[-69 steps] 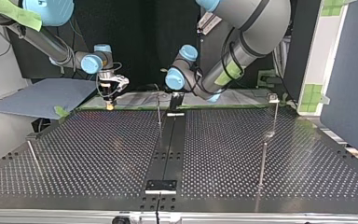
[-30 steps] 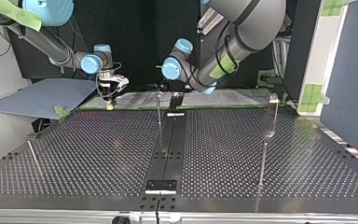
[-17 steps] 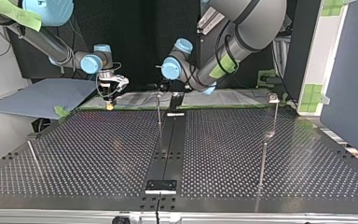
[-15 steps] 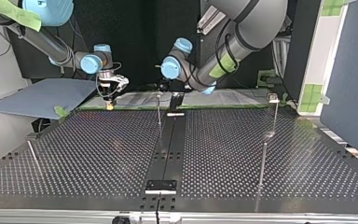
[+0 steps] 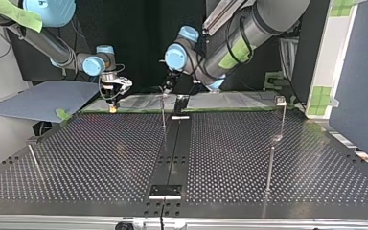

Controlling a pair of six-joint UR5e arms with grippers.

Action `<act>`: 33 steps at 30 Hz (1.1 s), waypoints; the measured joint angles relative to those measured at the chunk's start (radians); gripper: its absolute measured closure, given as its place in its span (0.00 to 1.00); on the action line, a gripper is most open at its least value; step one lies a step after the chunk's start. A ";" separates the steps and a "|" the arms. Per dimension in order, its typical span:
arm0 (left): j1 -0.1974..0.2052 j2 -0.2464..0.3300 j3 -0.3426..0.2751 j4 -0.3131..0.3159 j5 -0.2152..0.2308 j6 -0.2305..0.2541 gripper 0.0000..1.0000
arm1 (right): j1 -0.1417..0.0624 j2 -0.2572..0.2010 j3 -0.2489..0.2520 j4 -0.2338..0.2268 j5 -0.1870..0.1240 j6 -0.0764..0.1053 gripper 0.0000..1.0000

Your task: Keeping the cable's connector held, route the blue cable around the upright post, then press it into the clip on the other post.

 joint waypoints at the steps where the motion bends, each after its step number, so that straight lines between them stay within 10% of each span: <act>1: 0.000 0.009 -0.009 0.000 -0.008 -0.006 0.00 | 0.000 0.000 0.000 0.001 0.000 0.000 1.00; 14: -0.013 0.121 -0.121 0.008 -0.120 -0.086 0.00 | 0.000 0.000 0.000 0.012 0.000 0.002 1.00; 33: -0.028 0.284 -0.284 -0.004 -0.204 -0.078 0.00 | 0.000 0.000 0.000 0.014 0.000 0.005 1.00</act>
